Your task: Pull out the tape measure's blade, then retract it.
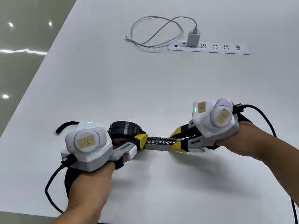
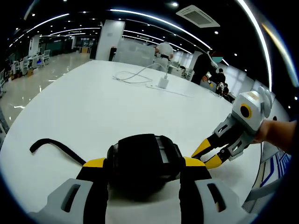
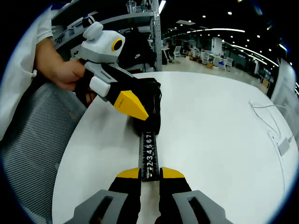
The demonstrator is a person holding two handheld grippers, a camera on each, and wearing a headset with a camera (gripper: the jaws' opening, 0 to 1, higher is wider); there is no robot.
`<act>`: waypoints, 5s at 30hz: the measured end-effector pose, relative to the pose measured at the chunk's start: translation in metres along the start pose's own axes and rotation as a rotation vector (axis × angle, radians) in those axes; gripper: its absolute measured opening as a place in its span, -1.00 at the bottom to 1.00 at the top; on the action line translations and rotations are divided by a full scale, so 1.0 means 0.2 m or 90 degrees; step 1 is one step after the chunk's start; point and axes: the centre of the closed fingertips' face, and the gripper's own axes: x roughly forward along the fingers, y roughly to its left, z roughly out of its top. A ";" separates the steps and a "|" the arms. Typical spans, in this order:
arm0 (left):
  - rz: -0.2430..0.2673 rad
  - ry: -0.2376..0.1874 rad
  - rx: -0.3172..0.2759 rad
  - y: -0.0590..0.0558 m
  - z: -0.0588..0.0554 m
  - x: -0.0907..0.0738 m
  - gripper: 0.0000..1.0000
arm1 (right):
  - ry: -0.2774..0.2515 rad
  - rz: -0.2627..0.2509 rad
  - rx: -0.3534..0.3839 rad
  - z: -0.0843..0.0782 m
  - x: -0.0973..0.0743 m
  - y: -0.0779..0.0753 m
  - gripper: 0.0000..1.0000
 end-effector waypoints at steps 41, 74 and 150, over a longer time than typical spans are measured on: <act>-0.001 0.003 0.001 0.00 0.00 0.00 0.14 | -0.028 0.009 0.001 0.18 0.20 0.01 -0.79; -0.009 0.011 0.011 0.00 0.00 0.00 0.18 | -0.025 -0.007 0.007 0.19 0.22 0.01 -0.74; -0.129 0.012 0.209 -0.02 0.04 -0.35 0.41 | -0.167 -0.237 0.180 0.16 -0.45 0.07 0.35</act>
